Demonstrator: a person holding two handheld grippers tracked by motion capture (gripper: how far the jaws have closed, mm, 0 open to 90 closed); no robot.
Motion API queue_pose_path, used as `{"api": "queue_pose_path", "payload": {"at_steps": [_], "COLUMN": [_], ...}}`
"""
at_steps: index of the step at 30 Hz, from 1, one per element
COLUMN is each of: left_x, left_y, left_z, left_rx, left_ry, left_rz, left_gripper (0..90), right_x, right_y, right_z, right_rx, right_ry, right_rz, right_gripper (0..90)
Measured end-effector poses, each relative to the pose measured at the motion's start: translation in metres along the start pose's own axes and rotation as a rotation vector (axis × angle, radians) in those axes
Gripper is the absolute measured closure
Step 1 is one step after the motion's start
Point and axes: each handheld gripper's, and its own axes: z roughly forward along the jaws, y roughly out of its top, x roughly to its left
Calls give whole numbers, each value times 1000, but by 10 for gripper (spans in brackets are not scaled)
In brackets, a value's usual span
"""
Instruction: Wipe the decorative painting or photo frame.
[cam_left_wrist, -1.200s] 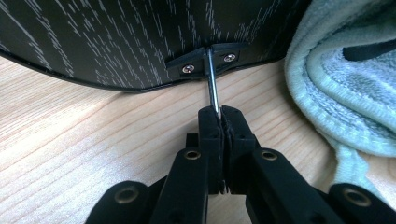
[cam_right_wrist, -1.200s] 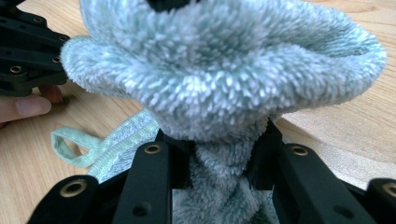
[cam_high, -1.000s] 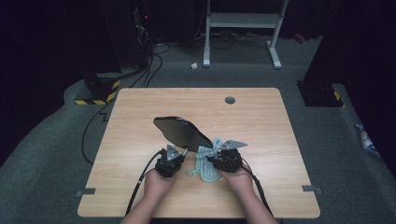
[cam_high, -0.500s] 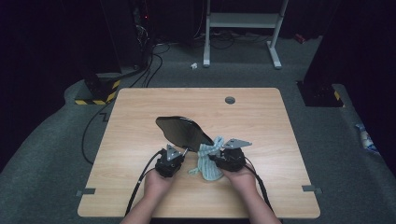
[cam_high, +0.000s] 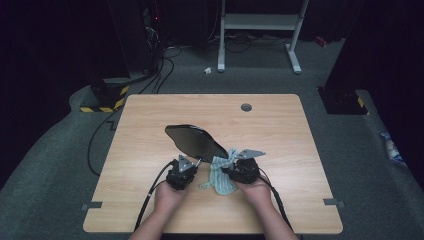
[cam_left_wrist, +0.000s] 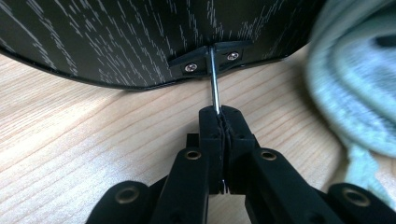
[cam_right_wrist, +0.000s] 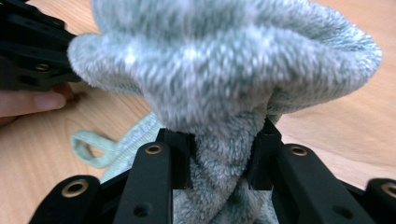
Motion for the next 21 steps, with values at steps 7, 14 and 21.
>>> {"api": "queue_pose_path", "payload": {"at_steps": [7, 14, 21], "left_x": [-1, -1, -1], "left_y": [0, 0, 0], "left_z": [0, 0, 0], "left_rx": [0, -2, -3], "left_ry": [5, 5, 2], "left_rz": [4, 9, 5], "left_gripper": [884, 885, 885], "right_x": [8, 18, 10], "right_y": [7, 25, 31], "right_z": [-41, -83, -108], "right_rx": [-99, -211, -258], "right_ry": [-23, -25, -100], "right_rz": [-50, -92, -94], "right_gripper": [669, 668, 666]}}
